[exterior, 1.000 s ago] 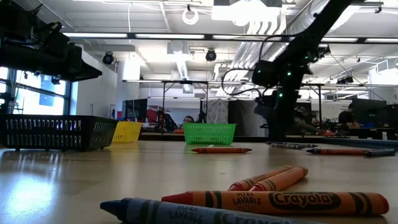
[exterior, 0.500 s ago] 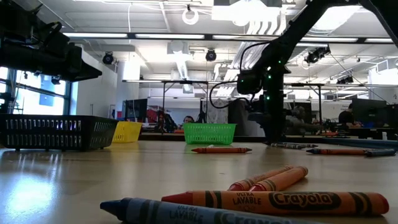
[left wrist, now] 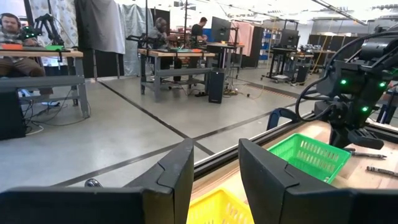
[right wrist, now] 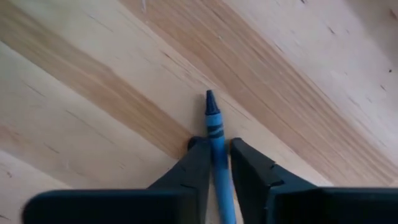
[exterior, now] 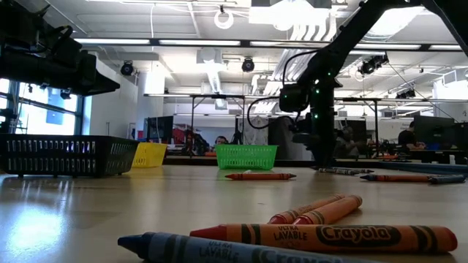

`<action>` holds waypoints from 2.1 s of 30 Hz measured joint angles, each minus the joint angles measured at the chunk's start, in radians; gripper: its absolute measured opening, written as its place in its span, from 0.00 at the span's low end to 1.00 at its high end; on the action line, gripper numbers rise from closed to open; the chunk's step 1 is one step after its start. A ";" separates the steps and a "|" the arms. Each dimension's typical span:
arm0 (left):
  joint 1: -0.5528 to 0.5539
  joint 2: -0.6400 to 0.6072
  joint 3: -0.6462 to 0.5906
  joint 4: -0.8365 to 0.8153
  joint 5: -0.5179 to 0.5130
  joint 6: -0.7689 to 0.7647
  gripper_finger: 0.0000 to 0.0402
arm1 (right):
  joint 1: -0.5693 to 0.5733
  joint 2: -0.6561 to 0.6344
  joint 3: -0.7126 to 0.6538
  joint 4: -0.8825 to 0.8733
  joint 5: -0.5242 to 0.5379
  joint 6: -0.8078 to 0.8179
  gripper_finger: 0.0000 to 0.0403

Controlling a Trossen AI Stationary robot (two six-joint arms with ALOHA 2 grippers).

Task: Sort crayons
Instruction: Put the blue crayon into the yellow bin

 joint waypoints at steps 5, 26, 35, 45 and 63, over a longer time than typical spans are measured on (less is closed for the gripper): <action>0.000 0.000 0.000 0.000 0.000 0.000 0.29 | -0.001 0.001 -0.001 0.001 0.003 -0.001 0.02; 0.000 0.000 0.000 0.000 0.000 0.000 0.29 | 0.003 -0.007 0.190 -0.168 0.004 -0.026 0.04; 0.000 0.000 0.000 0.000 0.000 0.000 0.29 | 0.059 -0.008 0.394 -0.206 0.005 -0.038 0.04; 0.000 0.000 0.000 0.000 0.000 0.000 0.29 | 0.215 -0.011 0.495 0.201 -0.060 -0.056 0.04; 0.000 0.000 0.000 0.000 0.000 0.000 0.29 | 0.404 -0.004 0.494 0.448 -0.097 -0.154 0.04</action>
